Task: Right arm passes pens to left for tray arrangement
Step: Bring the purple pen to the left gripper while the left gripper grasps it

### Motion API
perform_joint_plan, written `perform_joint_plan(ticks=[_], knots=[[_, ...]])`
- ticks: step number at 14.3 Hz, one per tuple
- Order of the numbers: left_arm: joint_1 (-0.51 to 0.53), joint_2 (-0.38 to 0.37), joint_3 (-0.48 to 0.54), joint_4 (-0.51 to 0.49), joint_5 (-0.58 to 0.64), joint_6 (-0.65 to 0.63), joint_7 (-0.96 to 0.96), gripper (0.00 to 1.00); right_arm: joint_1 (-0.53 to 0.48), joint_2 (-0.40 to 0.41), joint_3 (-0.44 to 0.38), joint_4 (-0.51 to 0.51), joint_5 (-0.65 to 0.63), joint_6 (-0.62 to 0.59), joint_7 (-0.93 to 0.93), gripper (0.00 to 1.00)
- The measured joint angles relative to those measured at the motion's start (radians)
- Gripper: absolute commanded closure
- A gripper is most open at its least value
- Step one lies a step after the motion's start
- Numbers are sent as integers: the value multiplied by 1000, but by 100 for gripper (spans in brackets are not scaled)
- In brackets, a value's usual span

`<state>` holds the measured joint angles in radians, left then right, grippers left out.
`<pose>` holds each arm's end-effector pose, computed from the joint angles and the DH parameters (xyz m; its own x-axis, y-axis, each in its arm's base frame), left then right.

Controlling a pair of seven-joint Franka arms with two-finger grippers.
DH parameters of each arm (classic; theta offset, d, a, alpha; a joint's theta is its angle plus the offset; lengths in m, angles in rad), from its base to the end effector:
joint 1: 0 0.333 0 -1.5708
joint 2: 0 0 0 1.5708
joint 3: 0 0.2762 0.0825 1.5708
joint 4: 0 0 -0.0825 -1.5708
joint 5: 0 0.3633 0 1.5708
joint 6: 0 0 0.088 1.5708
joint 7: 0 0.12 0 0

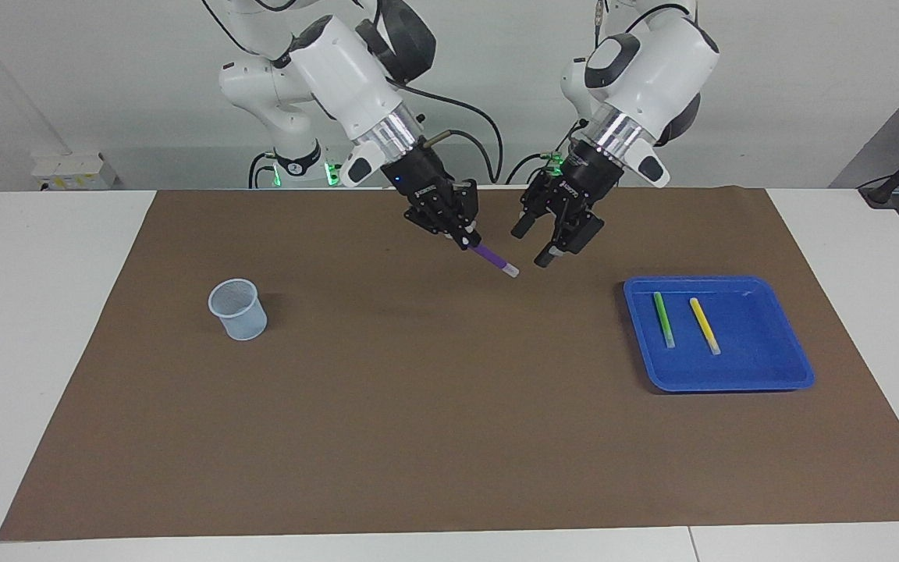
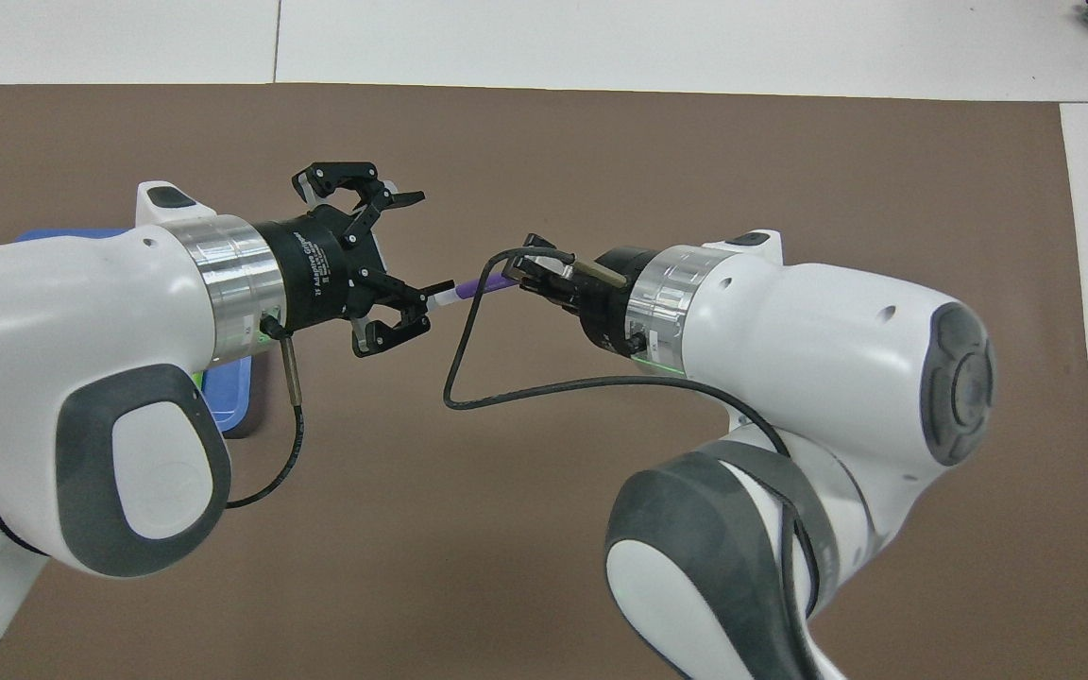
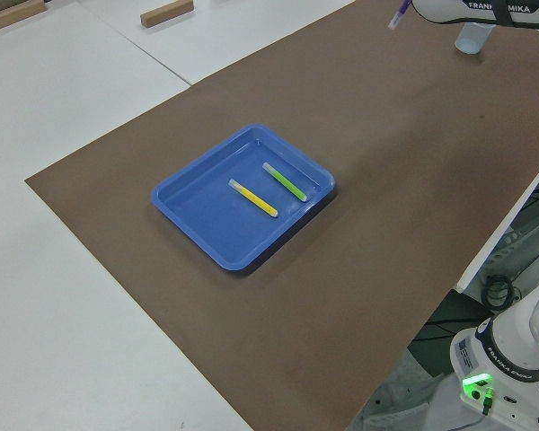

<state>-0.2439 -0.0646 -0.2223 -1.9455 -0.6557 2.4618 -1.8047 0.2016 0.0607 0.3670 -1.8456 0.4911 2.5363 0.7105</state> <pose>0.5113 -0.2649 0.5300 -0.0245 0.7626 -0.6464 0.9337 0.2485 0.2579 0.5176 0.3232 0.5188 0.8787 -0.4723 0.0696 -0.3079 -0.6721 -0.6733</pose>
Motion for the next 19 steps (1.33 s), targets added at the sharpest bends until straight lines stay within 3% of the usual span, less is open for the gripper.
perform_joint_plan(ticks=[8, 13, 19], knots=[[-38, -9, 0, -69, 0, 84, -30, 17, 11, 0, -6, -9, 0, 20, 47, 100], [-78, -16, -1, -140, 0, 224, -51, 17, 11, 0, -6, -14, 0, 20, 47, 100], [-83, -16, 1, -153, 0, 259, -58, 19, 10, 0, -6, -15, 0, 20, 47, 100]])
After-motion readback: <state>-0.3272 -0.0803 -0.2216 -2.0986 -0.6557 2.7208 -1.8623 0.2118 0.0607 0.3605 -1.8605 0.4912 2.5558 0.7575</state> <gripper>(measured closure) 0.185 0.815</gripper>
